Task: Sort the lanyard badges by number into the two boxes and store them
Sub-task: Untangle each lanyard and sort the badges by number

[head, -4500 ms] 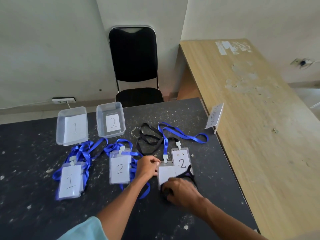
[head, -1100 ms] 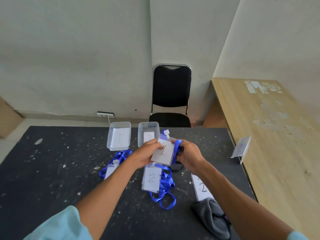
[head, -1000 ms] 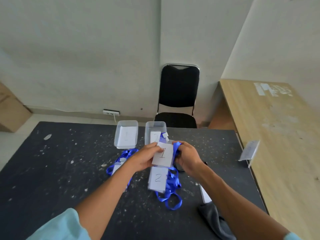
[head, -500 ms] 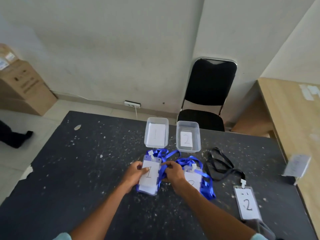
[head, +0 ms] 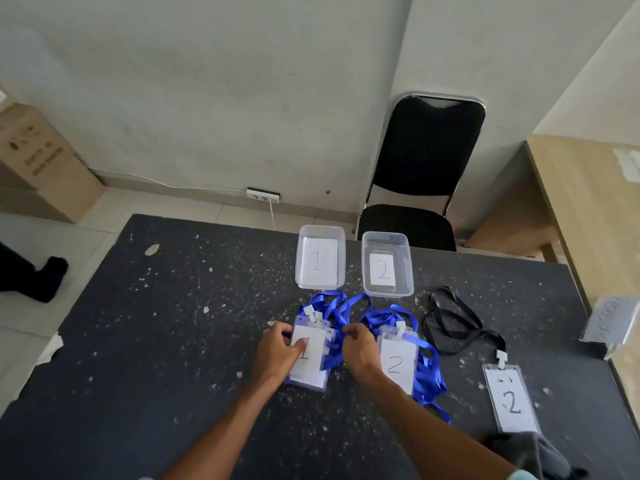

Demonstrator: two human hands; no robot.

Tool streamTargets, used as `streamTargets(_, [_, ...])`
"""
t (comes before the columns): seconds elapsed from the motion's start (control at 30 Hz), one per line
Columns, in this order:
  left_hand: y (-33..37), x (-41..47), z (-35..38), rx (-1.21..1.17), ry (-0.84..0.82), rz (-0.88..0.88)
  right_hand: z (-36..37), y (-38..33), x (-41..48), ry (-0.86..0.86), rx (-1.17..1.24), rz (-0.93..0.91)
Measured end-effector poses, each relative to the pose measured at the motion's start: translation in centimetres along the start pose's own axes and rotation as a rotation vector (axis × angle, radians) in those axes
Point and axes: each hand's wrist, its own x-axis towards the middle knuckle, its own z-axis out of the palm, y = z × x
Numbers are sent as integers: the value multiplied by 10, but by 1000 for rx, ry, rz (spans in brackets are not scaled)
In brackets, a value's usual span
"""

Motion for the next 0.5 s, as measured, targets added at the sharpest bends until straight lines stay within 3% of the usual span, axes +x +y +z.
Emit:
streamTargets(0.2, [1,-4,3,22,64,-8,-7,11,-4,77,-161,-144])
streamTargets(0.33, [9,-10,2,77,168,-4,-14,26,-3,15,-303,-168])
streamTargets(0.4, [15,-13,3,106,227,43,-27,23,-14,25,101,-97])
streamTargets(0.5, [33,-21,18,119,266,158,-54,27,-25,126,131,-162])
